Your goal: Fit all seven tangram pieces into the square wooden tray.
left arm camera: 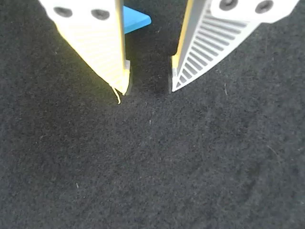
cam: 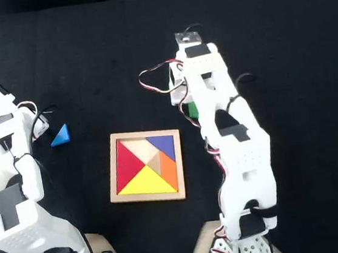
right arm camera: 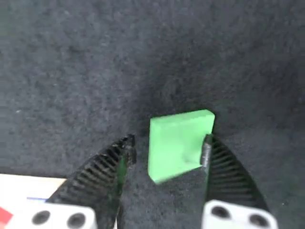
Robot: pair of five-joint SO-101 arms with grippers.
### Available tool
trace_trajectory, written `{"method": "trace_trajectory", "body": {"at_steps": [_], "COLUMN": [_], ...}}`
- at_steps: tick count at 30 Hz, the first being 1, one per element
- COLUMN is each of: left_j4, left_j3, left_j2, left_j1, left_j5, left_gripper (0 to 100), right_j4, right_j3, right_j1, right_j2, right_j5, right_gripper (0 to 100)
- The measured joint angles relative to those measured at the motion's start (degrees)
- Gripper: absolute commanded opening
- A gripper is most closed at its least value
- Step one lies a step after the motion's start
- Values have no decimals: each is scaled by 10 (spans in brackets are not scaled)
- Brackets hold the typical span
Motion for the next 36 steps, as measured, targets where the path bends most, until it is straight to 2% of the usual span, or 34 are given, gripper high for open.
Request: {"method": "trace_trajectory", "body": {"at_steps": [12, 17, 26, 28, 33, 36], "left_j4": [0, 0, 0, 0, 0, 0], "left_j3": [0, 0, 0, 0, 0, 0], "left_j2": [0, 0, 0, 0, 0, 0], "left_j1": [0, 0, 0, 0, 0, 0], "left_j5": [0, 0, 0, 0, 0, 0], "left_gripper": [152, 152, 152, 152, 152, 152], "right_j4": [108, 110, 85, 85, 93, 102], "right_j3": [-126, -127, -92, -92, -92, -95], "right_j1": [0, 0, 30, 30, 30, 30], "right_j2": [50, 50, 50, 50, 50, 50], "right_j5": [7, 25, 55, 62, 65, 66], "right_gripper": [217, 136, 132, 152, 298, 300]}}
